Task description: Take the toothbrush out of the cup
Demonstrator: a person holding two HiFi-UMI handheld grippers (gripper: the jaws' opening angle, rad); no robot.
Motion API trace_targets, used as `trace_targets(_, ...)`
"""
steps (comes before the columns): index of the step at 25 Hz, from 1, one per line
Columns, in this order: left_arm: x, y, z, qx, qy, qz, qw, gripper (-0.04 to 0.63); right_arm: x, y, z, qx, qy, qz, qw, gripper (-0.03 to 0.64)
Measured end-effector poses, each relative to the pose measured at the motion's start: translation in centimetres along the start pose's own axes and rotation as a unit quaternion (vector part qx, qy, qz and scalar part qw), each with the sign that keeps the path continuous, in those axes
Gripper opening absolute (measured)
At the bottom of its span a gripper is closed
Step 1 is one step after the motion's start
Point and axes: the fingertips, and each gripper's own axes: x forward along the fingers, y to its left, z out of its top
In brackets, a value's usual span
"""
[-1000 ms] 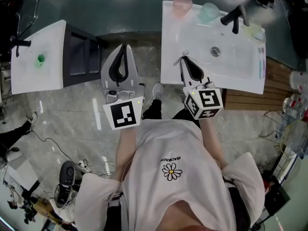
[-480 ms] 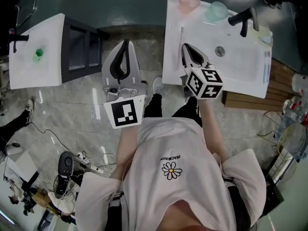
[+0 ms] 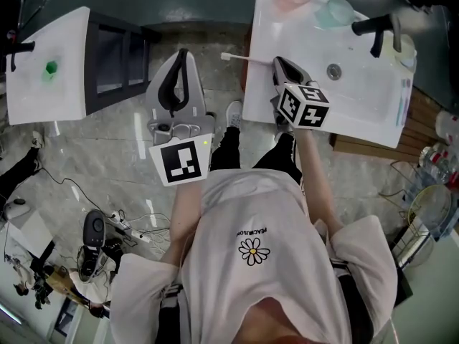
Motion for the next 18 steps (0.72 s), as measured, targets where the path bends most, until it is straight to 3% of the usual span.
trace_targets(4, -0.2, 0.0, 0.0, 0.003, -0.001, 0.0, 1.0, 0.008, 0.4, 0.2, -0.4, -0.024, 0.015, -0.008, 1.0, 0.0)
trace_targets(18, -1.0, -0.4, 0.9, 0.005, -0.017, -0.007, 0.9998, 0.008, -0.8, 0.3, -0.5, -0.033, 0.003, -0.02, 0.999, 0.0)
